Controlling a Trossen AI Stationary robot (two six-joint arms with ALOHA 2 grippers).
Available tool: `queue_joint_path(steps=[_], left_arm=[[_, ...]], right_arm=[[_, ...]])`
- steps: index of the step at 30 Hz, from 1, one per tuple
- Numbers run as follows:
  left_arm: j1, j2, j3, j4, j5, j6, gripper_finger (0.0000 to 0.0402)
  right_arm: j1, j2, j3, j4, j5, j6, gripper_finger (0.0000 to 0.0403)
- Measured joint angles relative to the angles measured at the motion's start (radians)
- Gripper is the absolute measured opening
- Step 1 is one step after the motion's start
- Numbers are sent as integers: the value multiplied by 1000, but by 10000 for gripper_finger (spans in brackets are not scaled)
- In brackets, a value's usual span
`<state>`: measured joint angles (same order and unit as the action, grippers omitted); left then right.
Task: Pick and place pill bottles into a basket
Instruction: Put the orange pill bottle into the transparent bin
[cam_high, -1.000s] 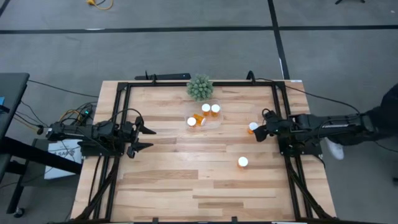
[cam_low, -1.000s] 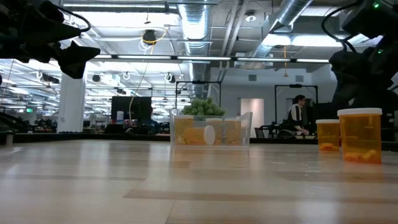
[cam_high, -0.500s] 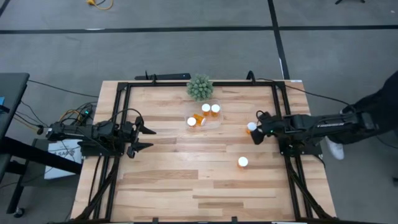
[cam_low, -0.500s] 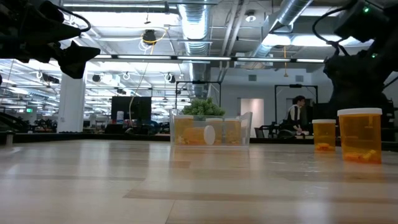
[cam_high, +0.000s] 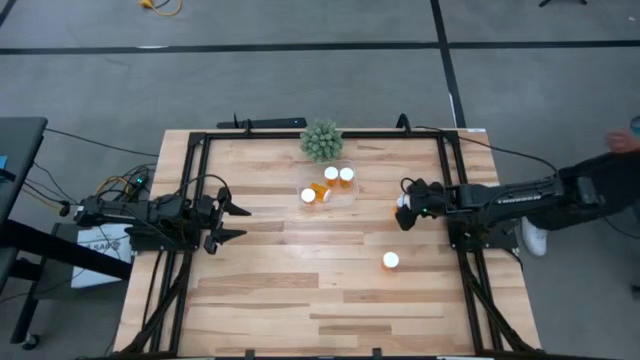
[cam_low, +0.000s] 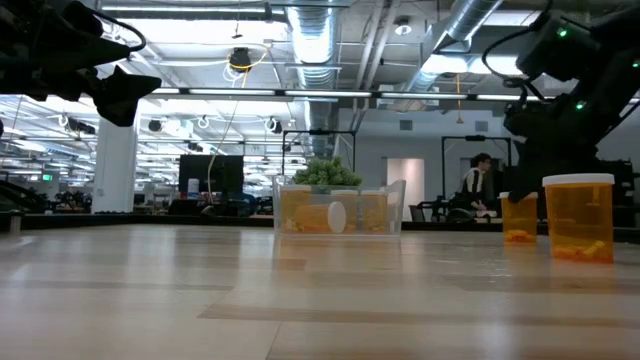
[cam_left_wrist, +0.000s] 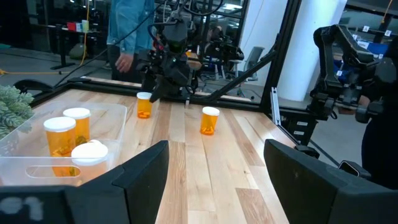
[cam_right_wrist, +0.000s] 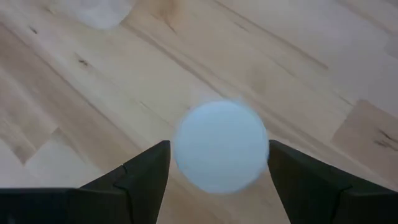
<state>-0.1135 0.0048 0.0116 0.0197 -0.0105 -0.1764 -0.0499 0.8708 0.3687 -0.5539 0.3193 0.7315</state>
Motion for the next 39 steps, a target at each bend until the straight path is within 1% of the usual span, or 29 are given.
queue_joint_path(steps=[4, 11, 14, 18, 23, 28, 31, 36, 39], left_arm=[[0, 0, 0, 0, 0, 0, 254], [0, 0, 0, 0, 0, 0, 254], [0, 0, 0, 0, 0, 0, 254], [0, 0, 0, 0, 0, 0, 254], [0, 0, 0, 0, 0, 0, 254], [0, 0, 0, 0, 0, 0, 254], [0, 0, 0, 0, 0, 0, 254], [0, 0, 0, 0, 0, 0, 254], [0, 0, 0, 0, 0, 0, 254]], right_arm=[[-25, 38, 0, 42, -4, -26, 260], [-38, 80, 0, 53, -7, -40, 256], [-38, 80, 0, 71, -11, -52, 235], [-38, 78, 0, 77, -15, -52, 190], [-38, 78, 0, 99, -16, -52, 189], [-38, 78, 0, 181, -35, -60, 189], [-38, 78, 29, 196, -49, -62, 189], [-38, 78, 125, 206, -49, -125, 189], [-38, 78, 186, 255, -58, -167, 189]])
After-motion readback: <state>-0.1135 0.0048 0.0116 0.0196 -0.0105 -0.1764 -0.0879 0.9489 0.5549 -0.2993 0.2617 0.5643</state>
